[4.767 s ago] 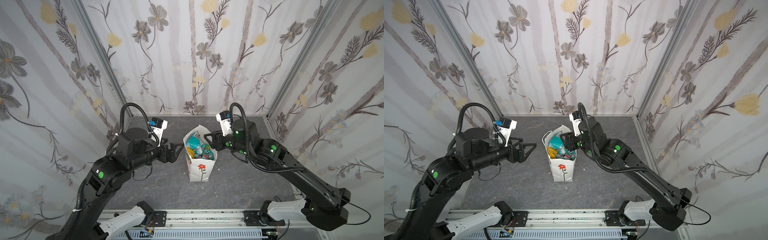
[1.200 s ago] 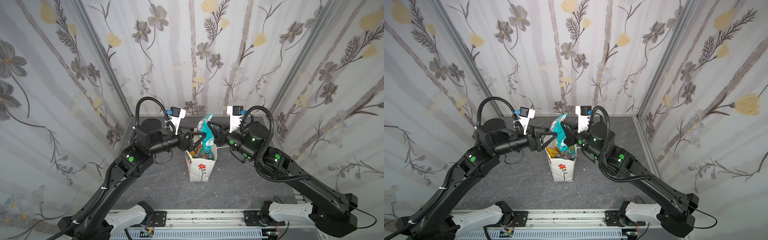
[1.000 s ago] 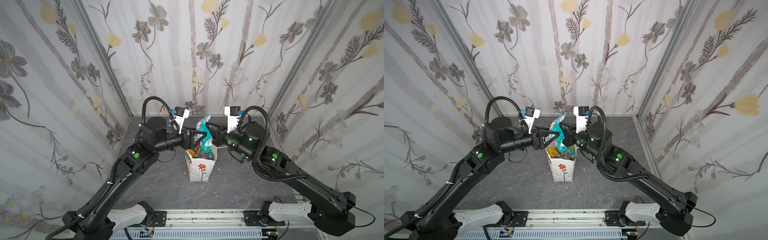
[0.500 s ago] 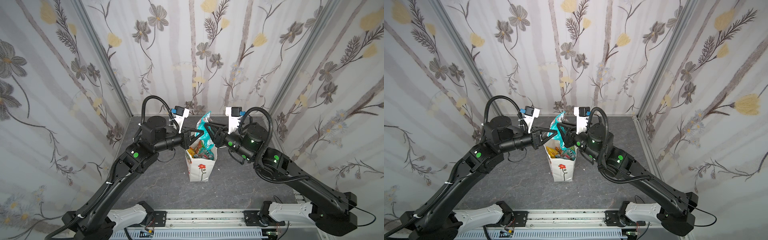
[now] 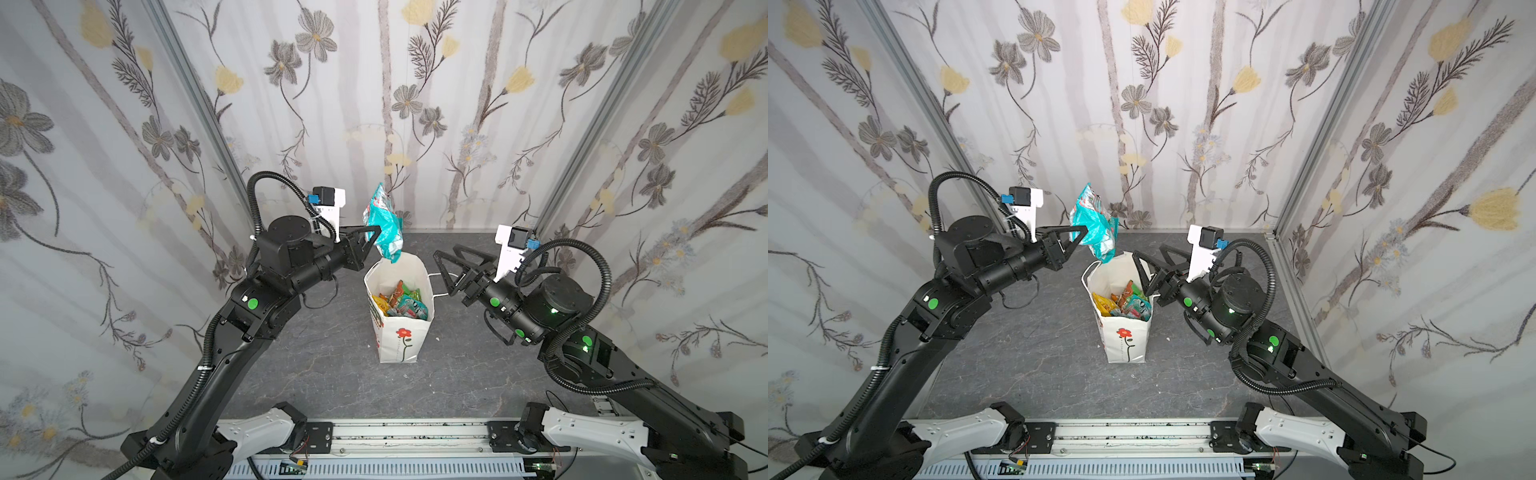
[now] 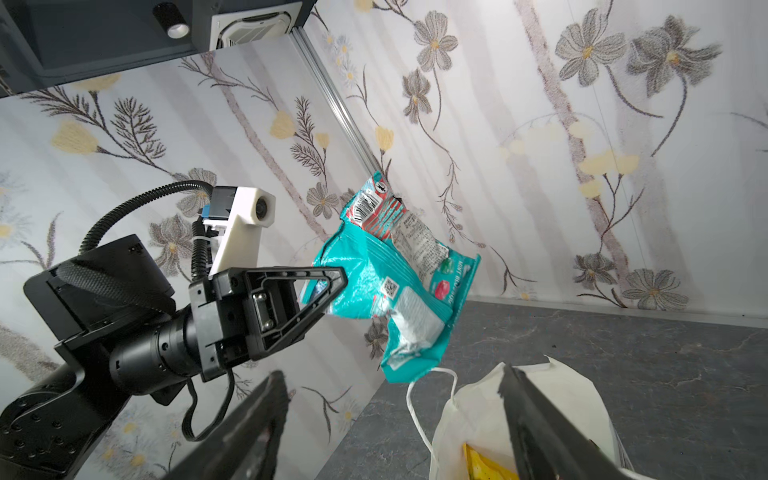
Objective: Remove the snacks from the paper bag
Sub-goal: 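Carry the teal packet away with the left gripper while the right withdraws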
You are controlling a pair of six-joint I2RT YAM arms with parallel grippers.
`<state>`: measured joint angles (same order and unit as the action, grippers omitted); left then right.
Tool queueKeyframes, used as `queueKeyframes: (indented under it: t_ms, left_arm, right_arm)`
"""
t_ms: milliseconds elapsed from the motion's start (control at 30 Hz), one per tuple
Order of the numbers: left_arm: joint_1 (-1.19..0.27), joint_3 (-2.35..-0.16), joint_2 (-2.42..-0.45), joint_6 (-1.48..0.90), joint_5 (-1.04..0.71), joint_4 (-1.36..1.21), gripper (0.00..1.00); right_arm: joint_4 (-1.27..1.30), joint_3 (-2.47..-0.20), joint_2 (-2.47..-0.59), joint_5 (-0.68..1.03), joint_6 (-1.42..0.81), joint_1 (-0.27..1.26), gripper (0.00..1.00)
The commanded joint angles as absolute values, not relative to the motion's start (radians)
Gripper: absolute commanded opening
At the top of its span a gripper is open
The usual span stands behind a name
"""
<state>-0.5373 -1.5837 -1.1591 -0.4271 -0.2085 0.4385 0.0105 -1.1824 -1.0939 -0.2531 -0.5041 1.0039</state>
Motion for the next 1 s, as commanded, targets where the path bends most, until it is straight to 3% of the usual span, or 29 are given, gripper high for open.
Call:
queueKeyframes:
  t_ms: [0,200,533,967]
  left_arm:
    - [-0.46,-1.593,-1.174,-0.535,-0.176,0.406,0.0]
    - [-0.292,-1.573,-1.232,-0.649,-0.254,0.344,0.0]
    - [-0.069,-1.501,-1.422,-0.851,-0.446,0.184,0.0]
    - [0.033,-1.523,-1.79,-0.833,-0.563,0.069,0.0]
  right_arm:
    - [0.078,-1.133,-1.057,-0.316,-0.503,1.003,0.87]
    - [0.082,-1.041,-0.999,-0.351,-0.515,1.002,0.99]
    - [0.054,-0.973,-0.988,-0.354,-0.525,0.994,1.0]
    - [0.078,-0.929,-1.011,-0.234,-0.54,0.904,0.99]
